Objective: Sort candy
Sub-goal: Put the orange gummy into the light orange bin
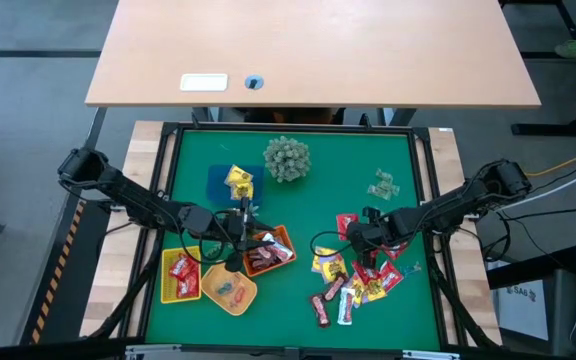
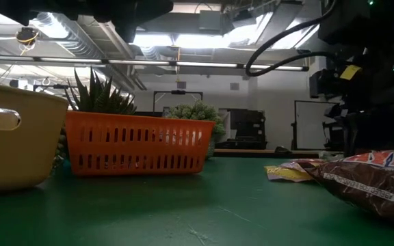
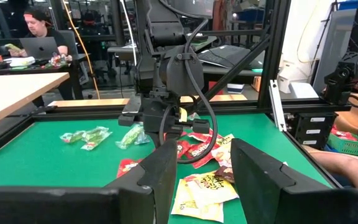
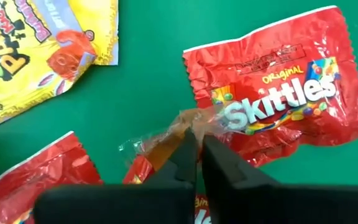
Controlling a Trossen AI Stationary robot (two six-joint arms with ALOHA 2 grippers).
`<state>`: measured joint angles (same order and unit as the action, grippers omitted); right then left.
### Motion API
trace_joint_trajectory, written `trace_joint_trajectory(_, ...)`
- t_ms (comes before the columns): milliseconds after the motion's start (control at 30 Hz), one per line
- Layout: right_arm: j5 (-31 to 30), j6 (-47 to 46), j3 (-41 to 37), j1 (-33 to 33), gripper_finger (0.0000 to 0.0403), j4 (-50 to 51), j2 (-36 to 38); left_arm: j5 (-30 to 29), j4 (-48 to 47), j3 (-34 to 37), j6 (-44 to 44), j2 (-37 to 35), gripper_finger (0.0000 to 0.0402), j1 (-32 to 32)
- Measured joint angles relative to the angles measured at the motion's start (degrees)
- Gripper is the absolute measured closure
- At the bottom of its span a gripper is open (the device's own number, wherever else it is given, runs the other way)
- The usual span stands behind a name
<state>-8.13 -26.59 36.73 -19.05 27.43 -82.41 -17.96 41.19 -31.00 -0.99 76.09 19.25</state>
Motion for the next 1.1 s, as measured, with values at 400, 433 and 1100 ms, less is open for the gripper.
trace_joint_trajectory(400, 0.59, 1.6, 7.36, 0.0, 0.0395, -0.21, -0.14, -0.02, 0.0, 0.0, -0.02, -0.02, 0.0264, 0.02)
trace_joint_trajectory(433, 0.58, 1.61, 8.4, 0.0, 0.0393, -0.19, -0.14, 0.0, 0.0, 0.0, -0.02, -0.02, 0.0264, 0.02)
trace_joint_trajectory(1100, 8.63, 11.93, 16.47, -0.07, 0.0396, -53.67, -8.42, -0.05, 0.11, 0.0, 0.02, -0.02, 0.0264, 0.02)
